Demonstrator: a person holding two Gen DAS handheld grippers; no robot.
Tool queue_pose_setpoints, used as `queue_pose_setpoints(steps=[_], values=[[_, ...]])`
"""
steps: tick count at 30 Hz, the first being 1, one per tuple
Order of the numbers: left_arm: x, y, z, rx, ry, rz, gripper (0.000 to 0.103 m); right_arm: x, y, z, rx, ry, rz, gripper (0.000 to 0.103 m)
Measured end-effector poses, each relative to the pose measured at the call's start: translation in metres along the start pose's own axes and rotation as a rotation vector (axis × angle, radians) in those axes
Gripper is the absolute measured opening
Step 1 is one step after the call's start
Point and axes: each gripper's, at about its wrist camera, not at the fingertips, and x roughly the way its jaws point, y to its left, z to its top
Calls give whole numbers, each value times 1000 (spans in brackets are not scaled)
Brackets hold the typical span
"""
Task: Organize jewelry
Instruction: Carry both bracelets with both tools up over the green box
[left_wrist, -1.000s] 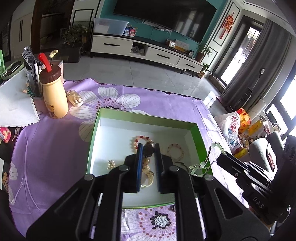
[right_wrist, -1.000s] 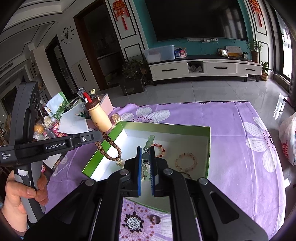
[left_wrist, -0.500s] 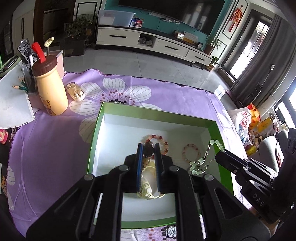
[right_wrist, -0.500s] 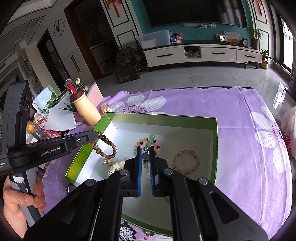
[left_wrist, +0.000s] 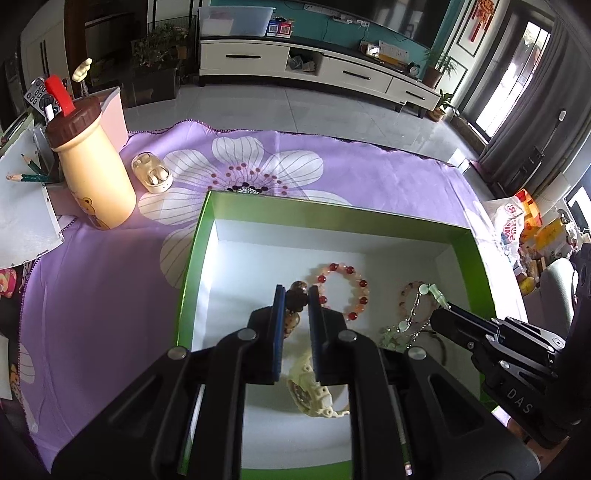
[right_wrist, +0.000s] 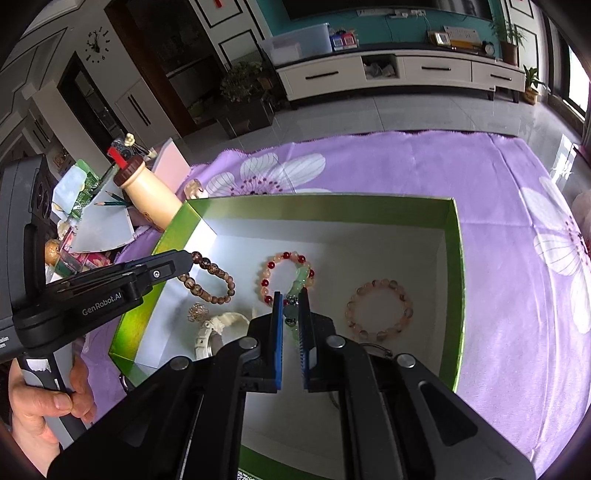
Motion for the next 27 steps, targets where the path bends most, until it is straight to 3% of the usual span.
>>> queue_pose_setpoints(steps=[27], values=[[19, 5, 10, -6, 20, 45, 12, 28, -10, 22, 40, 4, -114, 7]])
